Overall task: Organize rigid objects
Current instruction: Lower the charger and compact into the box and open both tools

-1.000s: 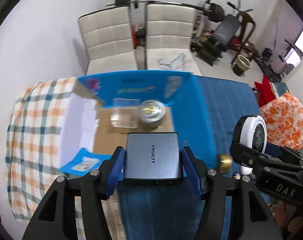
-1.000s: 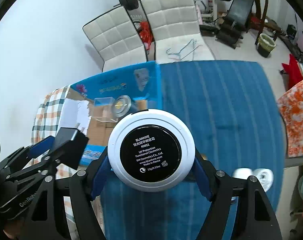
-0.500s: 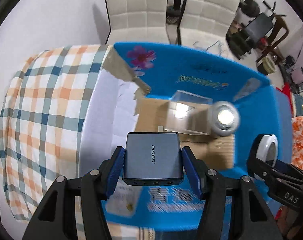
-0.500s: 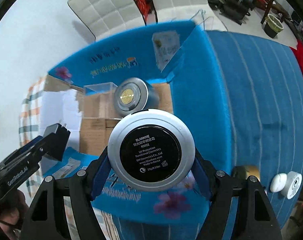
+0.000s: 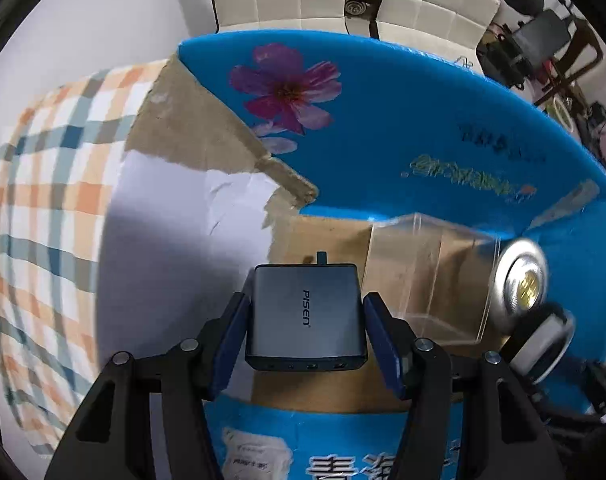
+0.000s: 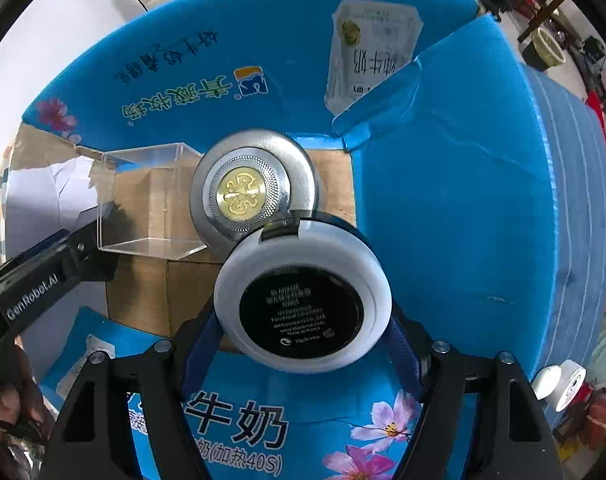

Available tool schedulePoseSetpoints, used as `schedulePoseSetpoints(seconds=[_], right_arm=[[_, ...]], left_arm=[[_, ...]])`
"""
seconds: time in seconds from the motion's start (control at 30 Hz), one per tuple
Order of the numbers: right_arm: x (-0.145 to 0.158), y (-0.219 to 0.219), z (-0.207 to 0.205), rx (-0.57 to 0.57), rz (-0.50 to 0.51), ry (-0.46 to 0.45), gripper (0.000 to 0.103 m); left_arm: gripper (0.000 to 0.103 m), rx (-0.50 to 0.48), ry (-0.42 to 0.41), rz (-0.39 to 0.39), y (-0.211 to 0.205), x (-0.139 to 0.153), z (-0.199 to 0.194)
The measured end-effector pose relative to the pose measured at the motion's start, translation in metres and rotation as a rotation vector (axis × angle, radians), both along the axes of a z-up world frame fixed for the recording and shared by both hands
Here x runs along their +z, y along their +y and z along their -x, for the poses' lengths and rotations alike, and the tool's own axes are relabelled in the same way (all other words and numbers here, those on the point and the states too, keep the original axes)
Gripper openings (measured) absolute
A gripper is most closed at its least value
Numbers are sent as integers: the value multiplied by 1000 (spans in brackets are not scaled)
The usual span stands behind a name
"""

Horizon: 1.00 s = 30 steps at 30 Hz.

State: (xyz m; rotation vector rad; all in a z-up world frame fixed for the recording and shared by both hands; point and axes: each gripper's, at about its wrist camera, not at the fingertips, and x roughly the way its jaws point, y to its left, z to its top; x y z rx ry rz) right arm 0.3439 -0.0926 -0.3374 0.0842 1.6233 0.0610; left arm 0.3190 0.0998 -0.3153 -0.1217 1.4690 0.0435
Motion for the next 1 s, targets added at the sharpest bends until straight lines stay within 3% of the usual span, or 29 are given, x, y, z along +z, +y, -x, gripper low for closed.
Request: schedulePoseSetpoints(seconds=[0.43, 0.63, 0.77, 0.83, 0.9, 1.0], right_arm=[[-39, 8, -2, -25, -24, 97, 78], [-36, 7, 0, -29, -20, 82, 84], [-22, 14, 12, -4, -1, 54, 97], [-16, 15, 17, 4, 12, 38, 103], [-8, 17, 22, 18, 32, 17, 103], [5, 20, 31, 28, 56, -17, 103]], left_arm=[[58, -64, 52, -16, -3, 1, -19], [60, -43, 63, -4, 1, 8, -9], [88, -21, 20, -2, 5, 23, 4], [90, -18, 1, -11, 8, 32, 12], [103, -16, -17, -19, 11, 41, 19], [103, -17, -47, -19, 13, 56, 34]])
